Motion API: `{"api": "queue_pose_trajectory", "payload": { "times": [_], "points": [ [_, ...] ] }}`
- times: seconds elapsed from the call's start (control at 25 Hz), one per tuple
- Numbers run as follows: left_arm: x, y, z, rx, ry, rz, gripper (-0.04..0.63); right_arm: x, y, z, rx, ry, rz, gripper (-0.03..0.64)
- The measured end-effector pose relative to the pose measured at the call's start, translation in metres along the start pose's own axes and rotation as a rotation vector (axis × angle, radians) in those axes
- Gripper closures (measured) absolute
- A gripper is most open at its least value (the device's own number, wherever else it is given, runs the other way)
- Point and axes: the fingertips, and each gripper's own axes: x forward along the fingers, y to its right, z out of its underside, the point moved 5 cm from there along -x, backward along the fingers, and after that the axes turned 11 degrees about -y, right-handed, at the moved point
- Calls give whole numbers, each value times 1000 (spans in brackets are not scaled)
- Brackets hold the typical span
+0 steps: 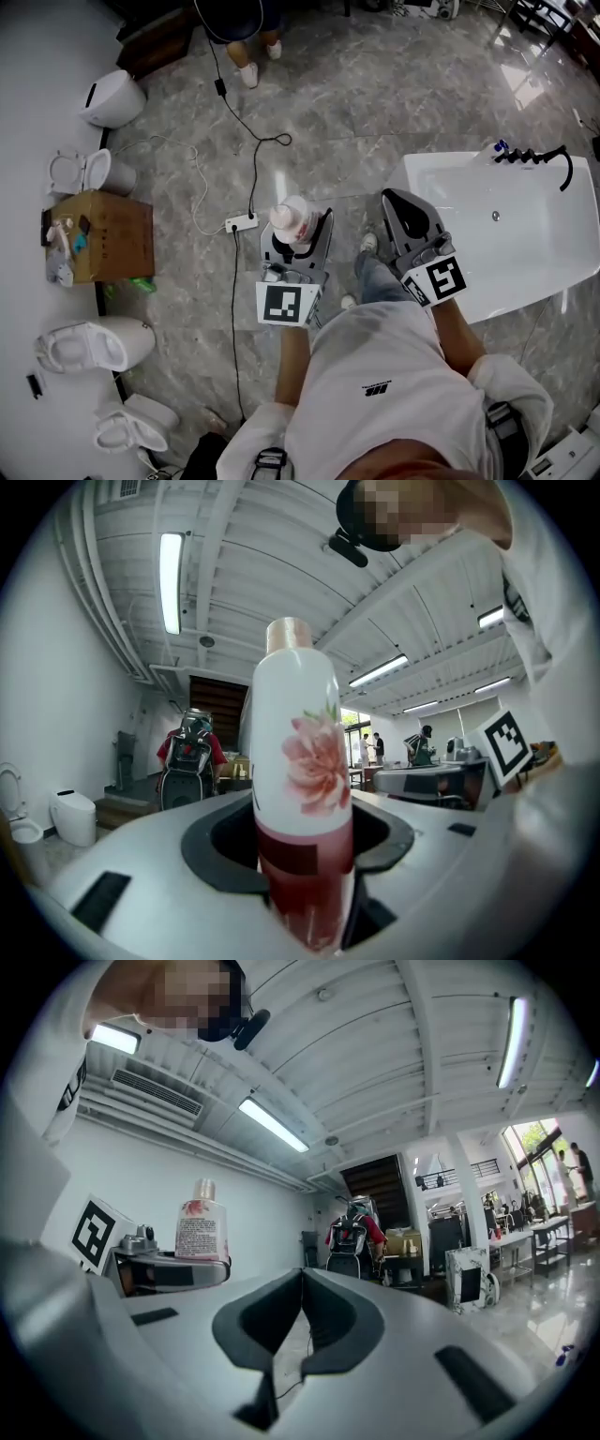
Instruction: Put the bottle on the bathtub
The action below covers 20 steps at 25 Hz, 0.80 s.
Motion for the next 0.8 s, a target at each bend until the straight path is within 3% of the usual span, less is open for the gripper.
{"api": "queue_pose_trajectory", "payload": {
  "times": [0.48,0.8],
  "points": [
    [191,3,-40,56,-27,79,374,67,169,-9,59,16,56,621],
    [294,47,-57,97,-35,273,374,50,258,5,115,-13,234,623]
  ]
}}
